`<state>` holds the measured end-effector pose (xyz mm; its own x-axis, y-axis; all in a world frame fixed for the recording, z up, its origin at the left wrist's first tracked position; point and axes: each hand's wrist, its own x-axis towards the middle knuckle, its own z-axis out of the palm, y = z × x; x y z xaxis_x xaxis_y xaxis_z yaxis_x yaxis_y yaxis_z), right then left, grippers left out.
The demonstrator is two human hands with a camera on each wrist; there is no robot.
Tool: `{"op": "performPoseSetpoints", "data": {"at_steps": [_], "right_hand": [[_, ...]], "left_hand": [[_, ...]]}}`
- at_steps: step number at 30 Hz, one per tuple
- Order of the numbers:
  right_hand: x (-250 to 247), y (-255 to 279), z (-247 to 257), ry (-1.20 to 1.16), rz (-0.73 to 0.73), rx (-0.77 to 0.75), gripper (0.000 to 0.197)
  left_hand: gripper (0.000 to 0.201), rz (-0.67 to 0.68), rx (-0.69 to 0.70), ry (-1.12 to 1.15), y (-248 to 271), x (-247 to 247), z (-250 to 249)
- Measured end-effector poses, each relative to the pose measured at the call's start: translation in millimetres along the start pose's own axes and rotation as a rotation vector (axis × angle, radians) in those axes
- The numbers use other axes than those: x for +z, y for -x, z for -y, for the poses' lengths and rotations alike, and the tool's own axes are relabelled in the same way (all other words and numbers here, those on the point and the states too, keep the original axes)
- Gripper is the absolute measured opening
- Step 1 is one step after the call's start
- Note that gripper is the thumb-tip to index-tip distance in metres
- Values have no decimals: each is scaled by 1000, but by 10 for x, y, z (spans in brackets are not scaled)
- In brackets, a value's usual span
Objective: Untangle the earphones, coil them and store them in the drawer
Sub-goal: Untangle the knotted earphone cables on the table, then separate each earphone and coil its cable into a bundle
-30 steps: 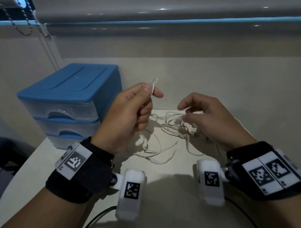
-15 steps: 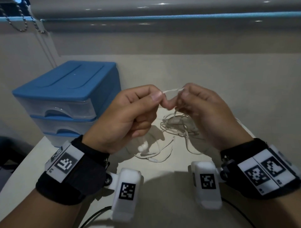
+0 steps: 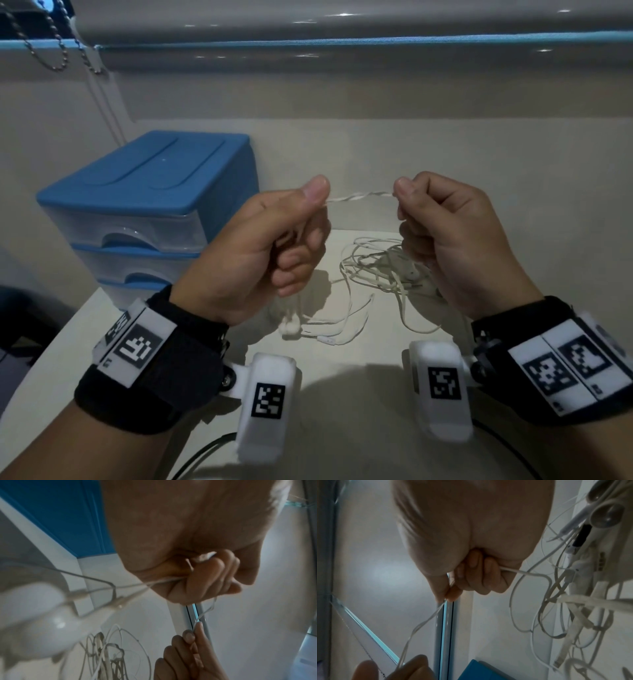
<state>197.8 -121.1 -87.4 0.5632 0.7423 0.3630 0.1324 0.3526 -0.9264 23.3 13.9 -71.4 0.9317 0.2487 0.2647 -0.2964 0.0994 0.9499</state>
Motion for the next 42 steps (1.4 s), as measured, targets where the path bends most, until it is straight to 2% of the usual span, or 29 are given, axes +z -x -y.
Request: {"op": "performPoseSetpoints", "data": {"at_steps": [2,7,12,15,19,22,25,28,31,33,37,40,42], "right_hand": [[-4,8,11,-11,28,-6,37],[-4,18,49,-132,99,1,29],[82,34,38,-12,97,-17,16],[143,42,68,74,112,-48,13],[202,76,259,159,232,-72,8],[241,74,447,306,278,-83,19],[315,55,669,442,337,-98,29],[422,45,954,524,450,-107,43],[533,20,1289,725,504,-213,49],[580,-3,1520,793,548,-229,50],[625,-57,1906,860,560,-180,39],[636,-61,2160,857,557,-154,9],[629,-60,2287,893,527,-213,16]], "left_hand": [[41,19,-37,-19,-4,13,19],[29,-27,-82,-176,-16,50,16],[59,61,-148,-275,3,69,-7],[50,38,-178,-280,6,111,-9],[48,23,-208,-322,-8,169,-90],[42,28,-215,-295,19,219,-202],[59,36,-229,-286,48,300,-335],[66,42,-199,-324,82,376,-496],[47,23,-156,-328,143,433,-714],[33,-17,-139,-321,179,473,-873],[34,-126,-71,-372,233,532,-1202],[31,-185,13,-443,276,574,-1468],[31,-215,48,-451,305,594,-1635]]}}
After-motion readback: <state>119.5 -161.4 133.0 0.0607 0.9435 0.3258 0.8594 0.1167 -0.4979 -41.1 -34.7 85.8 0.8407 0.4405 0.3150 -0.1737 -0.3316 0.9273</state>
